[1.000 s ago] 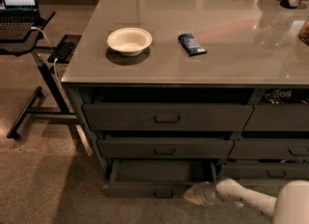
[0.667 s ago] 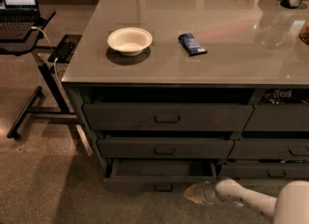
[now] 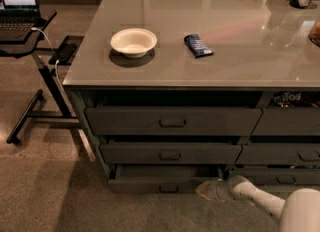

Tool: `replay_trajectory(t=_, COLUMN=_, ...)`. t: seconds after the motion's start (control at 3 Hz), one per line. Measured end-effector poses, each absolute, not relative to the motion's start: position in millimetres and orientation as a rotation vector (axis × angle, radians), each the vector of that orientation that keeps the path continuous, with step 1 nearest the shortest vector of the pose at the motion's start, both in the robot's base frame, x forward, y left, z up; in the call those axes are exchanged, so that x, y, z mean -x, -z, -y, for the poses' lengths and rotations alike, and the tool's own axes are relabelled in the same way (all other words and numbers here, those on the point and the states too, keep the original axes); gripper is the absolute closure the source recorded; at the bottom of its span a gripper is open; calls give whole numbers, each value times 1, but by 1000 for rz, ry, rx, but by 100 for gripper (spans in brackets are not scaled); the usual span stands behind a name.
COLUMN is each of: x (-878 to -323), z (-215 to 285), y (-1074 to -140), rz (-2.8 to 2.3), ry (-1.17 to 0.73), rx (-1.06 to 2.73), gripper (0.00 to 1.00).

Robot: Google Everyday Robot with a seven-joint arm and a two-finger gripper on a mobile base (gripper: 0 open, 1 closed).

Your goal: Close bottom drawer

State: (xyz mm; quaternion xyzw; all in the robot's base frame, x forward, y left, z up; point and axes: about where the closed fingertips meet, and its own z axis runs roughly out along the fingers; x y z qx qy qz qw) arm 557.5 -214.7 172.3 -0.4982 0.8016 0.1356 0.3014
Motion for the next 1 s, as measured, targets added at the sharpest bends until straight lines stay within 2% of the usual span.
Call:
replay_trajectory(t=0.67, x=-557, z=215, y=-172, rz=-2126, ry=-360, rx=1322, gripper=11)
replay_trajectory(t=1.0, x=-557, z=214, y=-172, rz=-2126, ry=-360, rx=1322, gripper=0)
